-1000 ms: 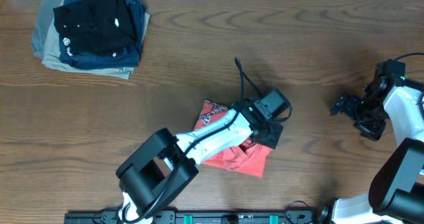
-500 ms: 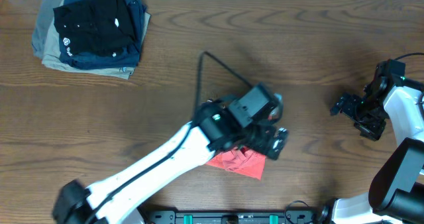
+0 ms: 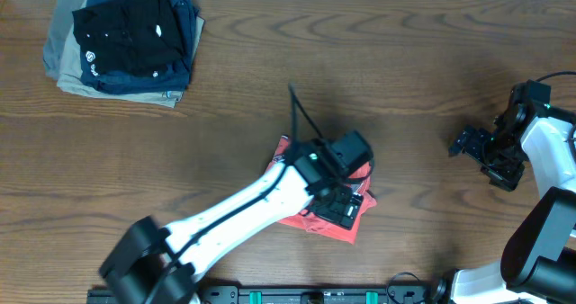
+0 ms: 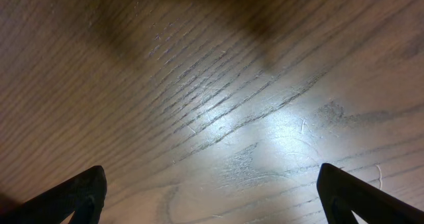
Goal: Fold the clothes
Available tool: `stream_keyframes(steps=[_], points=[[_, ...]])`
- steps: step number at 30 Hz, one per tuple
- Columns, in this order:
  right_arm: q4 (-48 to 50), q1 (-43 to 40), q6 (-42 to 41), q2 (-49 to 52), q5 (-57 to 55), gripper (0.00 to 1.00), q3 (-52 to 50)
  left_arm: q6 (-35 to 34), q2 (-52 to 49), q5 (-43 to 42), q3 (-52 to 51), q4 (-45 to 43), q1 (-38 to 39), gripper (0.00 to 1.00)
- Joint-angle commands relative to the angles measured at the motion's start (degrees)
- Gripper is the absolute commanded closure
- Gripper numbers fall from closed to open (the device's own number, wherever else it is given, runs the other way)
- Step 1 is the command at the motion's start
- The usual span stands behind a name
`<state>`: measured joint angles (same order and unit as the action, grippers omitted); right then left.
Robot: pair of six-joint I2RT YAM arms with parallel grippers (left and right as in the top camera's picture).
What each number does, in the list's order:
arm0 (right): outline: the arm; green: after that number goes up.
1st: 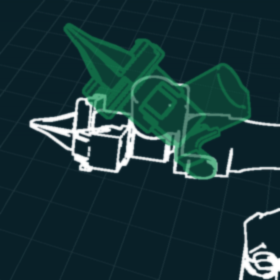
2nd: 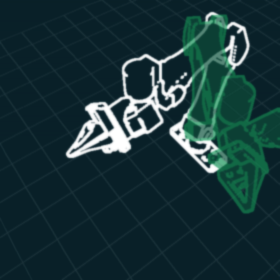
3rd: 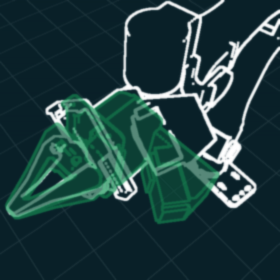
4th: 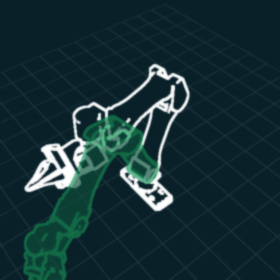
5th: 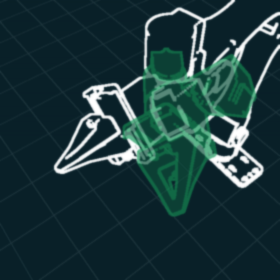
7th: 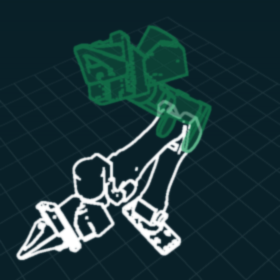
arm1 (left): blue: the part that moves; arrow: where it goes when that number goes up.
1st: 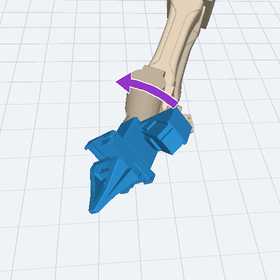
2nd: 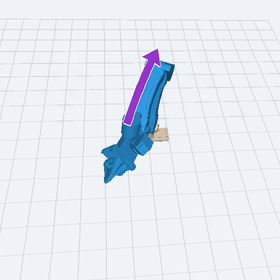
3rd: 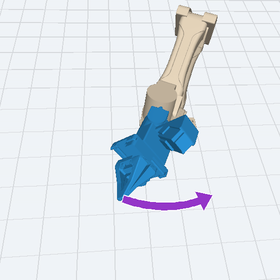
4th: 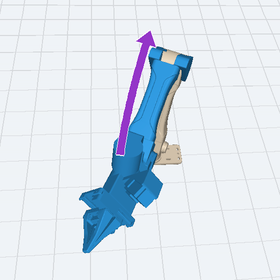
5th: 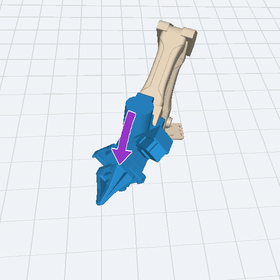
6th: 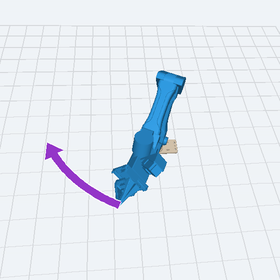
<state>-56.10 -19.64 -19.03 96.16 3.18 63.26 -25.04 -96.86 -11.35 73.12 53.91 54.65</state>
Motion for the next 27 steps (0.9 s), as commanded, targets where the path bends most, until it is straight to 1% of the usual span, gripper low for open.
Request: stream_keyframes(steps=[1,3,4,6,10,13,14,16,19,25,26,27], points=[[0.0,-0.17,0.44,0.07,0.04,0.01,0.81,1.46,-3.06,0.9,-0.44,-0.9,1.68,0.01],[-0.02,-0.17,0.44,0.07,0.04,0.01,0.81,1.49,-4.83,0.92,-0.44,-1.03,2.51,0.0],[-0.02,-0.17,0.44,0.07,0.04,0.01,0.81,1.46,-5.64,0.92,-0.44,-1.05,2.89,0.01],[-0.02,-0.17,0.44,0.07,0.04,0.01,0.81,1.46,-6.6,0.92,-0.44,-1.05,3.37,0.07],[0.0,-0.17,0.44,0.07,0.04,0.01,0.81,1.46,-6.86,0.94,-0.44,-1.09,3.72,0.25],[-0.02,-0.17,0.44,0.07,0.04,0.01,0.81,1.44,-6.86,0.94,-0.42,-1.05,3.72,0.48],[-0.02,-0.17,0.44,0.07,0.04,0.01,0.81,1.44,-6.86,0.92,-0.42,-1.05,3.72,0.53],[-0.02,-0.17,0.44,0.07,0.04,0.01,0.81,1.44,-6.86,0.94,-0.42,-0.81,3.72,0.63],[-0.02,-0.17,0.44,0.07,0.04,0.01,0.81,1.4,-6.75,0.92,-0.17,0.24,3.72,0.73],[0.0,-0.17,0.44,0.07,0.04,0.01,0.81,1.36,-6.43,0.92,1.38,3.63,3.72,0.81],[-0.02,-0.17,0.44,0.07,0.04,0.01,0.81,1.33,-6.32,0.92,1.73,4.2,3.72,0.86],[-0.02,-0.17,0.44,0.07,0.04,0.01,0.81,1.2,-6.1,0.92,2.12,4.81,3.72,0.86]])
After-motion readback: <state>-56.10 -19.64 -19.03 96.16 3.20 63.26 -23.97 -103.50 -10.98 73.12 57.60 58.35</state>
